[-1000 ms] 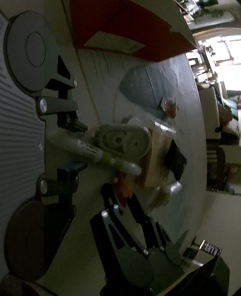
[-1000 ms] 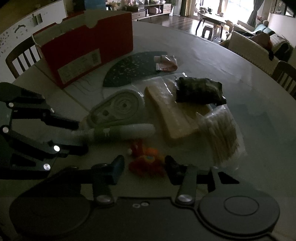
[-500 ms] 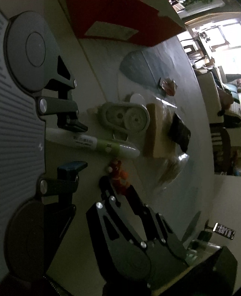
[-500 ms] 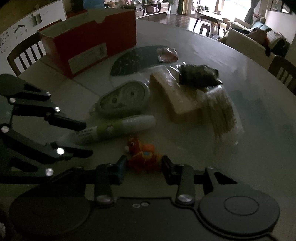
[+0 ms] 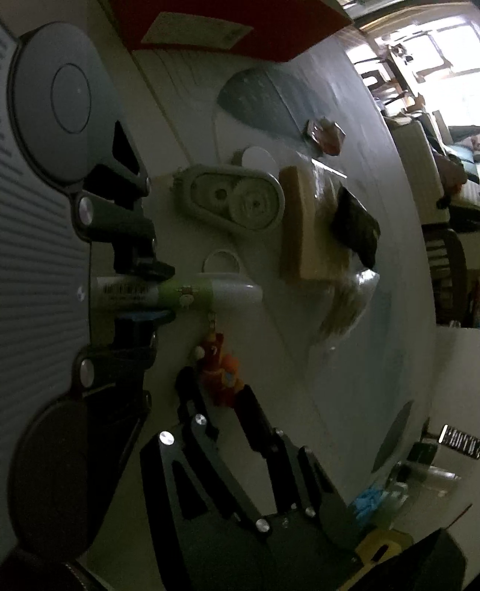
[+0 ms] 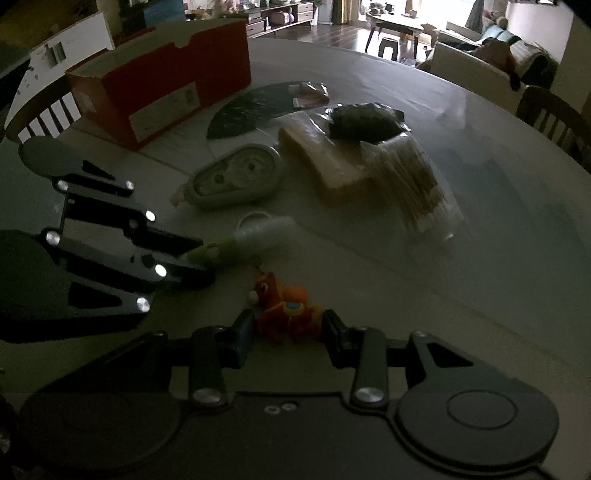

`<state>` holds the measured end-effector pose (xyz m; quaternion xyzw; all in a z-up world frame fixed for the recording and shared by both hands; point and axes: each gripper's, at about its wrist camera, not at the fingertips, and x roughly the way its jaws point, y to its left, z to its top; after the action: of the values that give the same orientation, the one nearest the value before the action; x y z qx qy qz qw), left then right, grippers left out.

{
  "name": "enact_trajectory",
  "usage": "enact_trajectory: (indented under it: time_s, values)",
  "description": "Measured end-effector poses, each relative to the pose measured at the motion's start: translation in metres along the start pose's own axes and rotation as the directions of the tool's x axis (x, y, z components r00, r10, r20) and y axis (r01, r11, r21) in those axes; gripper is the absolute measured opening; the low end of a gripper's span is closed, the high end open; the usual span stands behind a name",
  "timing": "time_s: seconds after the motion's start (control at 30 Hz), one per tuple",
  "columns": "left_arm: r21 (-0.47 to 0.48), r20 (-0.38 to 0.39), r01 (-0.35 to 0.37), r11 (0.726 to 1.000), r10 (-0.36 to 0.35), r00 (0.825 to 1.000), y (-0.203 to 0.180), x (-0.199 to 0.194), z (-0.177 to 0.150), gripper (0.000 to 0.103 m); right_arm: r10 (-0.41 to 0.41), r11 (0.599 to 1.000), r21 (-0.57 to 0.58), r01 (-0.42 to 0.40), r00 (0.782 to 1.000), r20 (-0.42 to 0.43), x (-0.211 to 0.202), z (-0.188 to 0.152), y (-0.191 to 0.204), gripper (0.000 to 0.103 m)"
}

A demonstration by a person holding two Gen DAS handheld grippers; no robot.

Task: Organize objects
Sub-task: 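Grasp white-green pen with left tool while right tool grasps red keychain toy, then carry pen in left tool and red toy in right tool into box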

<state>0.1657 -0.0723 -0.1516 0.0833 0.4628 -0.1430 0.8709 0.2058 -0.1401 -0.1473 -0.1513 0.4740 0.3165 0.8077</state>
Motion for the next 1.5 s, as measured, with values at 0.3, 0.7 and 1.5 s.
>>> enact_trajectory:
  time_s: [0.3, 0.7, 1.5]
  values:
    - [-0.131, 0.040, 0.024, 0.991, -0.019, 0.999, 0.018, -0.025, 0.005, 0.016, 0.025, 0.994, 0.104, -0.031, 0.998, 0.061, -0.021, 0.000, -0.006, 0.037]
    - [-0.192, 0.113, 0.063, 0.979, -0.041, 0.993, 0.064, -0.072, 0.011, 0.016, -0.012, 0.990, 0.139, -0.014, 0.983, 0.184, -0.066, 0.038, 0.013, 0.037]
    - [-0.230, 0.248, 0.009, 0.973, 0.049, 0.968, 0.219, -0.163, 0.008, 0.016, 0.004, 1.000, 0.007, -0.007, 0.949, 0.315, -0.063, 0.190, 0.123, 0.037]
